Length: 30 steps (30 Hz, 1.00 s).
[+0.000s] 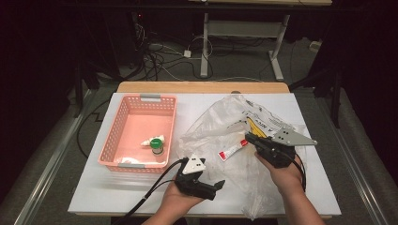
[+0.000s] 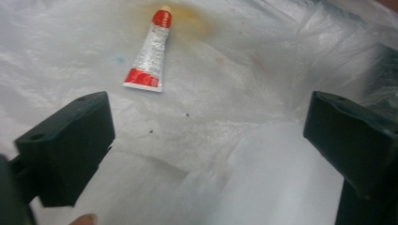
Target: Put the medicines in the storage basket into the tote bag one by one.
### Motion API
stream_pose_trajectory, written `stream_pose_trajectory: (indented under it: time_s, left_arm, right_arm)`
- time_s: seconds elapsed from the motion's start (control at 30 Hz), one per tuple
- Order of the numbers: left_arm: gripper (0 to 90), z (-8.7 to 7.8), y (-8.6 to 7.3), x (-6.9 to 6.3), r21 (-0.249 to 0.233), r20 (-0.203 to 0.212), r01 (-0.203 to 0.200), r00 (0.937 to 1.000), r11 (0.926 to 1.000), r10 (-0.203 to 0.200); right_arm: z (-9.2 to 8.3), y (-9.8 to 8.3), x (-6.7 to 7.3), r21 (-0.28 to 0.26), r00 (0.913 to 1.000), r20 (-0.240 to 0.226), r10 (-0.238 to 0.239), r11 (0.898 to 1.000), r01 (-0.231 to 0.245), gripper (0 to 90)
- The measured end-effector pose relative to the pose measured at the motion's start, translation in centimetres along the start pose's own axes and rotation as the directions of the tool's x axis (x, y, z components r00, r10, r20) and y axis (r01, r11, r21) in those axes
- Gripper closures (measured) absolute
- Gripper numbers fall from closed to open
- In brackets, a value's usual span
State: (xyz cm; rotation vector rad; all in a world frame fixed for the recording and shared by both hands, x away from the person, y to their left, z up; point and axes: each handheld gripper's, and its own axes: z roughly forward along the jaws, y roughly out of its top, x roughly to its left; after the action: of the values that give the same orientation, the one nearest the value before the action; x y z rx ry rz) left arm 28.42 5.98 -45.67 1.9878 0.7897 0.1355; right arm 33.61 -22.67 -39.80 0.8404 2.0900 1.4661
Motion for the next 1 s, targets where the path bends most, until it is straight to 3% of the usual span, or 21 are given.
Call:
stream_pose_trajectory:
  time_s: [0.33, 0.57, 1.0]
  left_arm:
    - [0.0, -3.2, -0.9, 0.4, -0.026, -0.024, 0.009, 0.9997, 0.9996, -0.01]
    - [0.0, -5.1, -1.2, 0.8, -0.03, -0.063, 0.007, 0.998, 0.9995, -0.009]
    - [0.0, -7.7, -0.8, 3.1, -0.052, -0.119, 0.04, 0.9918, 0.9978, -0.046]
  right_arm:
    - [-0.1, 0.0, 0.0, 0.0, 1.0, 0.002, -0.002, 1.0, 0.002, 90.0]
    - [-0.2, 0.1, 0.1, -0.006, 1.0, 0.0, 0.001, 1.0, -0.001, 90.0]
    - [-0.3, -0.1, 0.0, -0.003, 1.0, -0.009, 0.001, 1.0, -0.001, 90.0]
